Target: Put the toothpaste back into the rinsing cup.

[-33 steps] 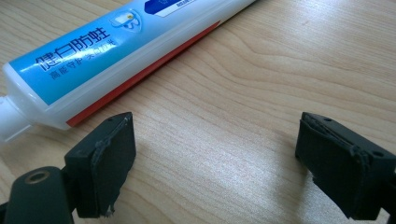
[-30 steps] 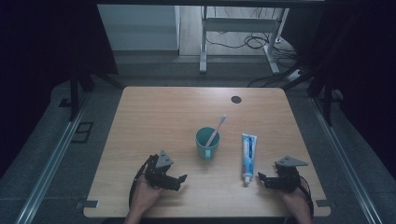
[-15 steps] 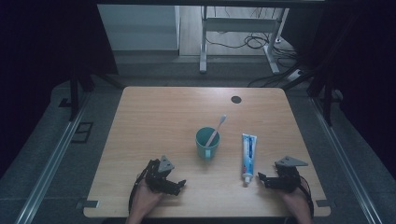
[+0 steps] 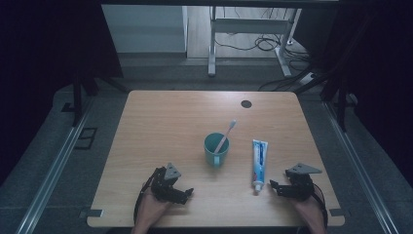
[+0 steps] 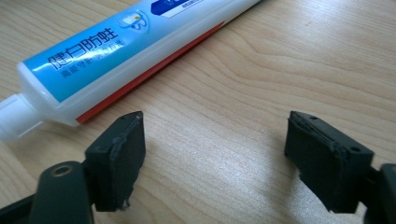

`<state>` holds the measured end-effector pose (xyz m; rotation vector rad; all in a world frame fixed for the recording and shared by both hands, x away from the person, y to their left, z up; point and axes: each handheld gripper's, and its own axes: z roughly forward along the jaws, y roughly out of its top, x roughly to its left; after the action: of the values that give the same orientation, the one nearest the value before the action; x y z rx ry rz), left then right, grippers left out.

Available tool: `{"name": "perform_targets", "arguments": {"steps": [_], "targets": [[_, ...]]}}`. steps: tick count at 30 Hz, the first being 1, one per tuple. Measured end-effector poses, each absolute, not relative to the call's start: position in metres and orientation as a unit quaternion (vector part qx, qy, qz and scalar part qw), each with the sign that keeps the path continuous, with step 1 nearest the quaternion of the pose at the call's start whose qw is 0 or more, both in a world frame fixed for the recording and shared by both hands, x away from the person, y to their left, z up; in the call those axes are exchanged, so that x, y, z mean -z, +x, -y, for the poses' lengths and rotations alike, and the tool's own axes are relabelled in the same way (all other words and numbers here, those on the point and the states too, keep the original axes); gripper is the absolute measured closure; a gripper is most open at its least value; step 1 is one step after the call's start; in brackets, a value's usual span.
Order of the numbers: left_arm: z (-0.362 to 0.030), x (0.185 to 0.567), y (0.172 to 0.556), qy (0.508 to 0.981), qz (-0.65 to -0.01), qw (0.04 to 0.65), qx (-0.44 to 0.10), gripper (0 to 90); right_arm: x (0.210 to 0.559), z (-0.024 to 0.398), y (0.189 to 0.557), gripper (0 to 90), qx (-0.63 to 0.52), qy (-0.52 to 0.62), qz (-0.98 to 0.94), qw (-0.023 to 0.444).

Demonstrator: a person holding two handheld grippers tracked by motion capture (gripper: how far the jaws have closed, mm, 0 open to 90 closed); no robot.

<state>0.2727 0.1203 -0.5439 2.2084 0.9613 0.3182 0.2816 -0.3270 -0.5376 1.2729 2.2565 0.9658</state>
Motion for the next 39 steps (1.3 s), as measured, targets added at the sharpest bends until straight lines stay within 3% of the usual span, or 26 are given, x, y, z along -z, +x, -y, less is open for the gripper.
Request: {"name": "perform_targets", "arguments": {"steps": [10,19,33,39], "targets": [[-0.118,0.545,0.273,0.857,-0.372,0.333,-0.128,1.2,0.527,0.332,0.28,38.0,-0.361,0.453,-0.798,0.164],[-0.118,0.545,0.273,0.856,-0.373,0.334,-0.128,1.4,0.519,0.335,0.28,62.4,-0.373,0.462,-0.792,0.14],[-0.118,0.545,0.273,0.855,-0.377,0.333,-0.13,1.6,0.503,0.329,0.284,87.6,-0.377,0.442,-0.802,0.139],[-0.117,0.545,0.273,0.854,-0.378,0.333,-0.131,1.6,0.494,0.325,0.288,89.5,-0.385,0.434,-0.805,0.123]]}}
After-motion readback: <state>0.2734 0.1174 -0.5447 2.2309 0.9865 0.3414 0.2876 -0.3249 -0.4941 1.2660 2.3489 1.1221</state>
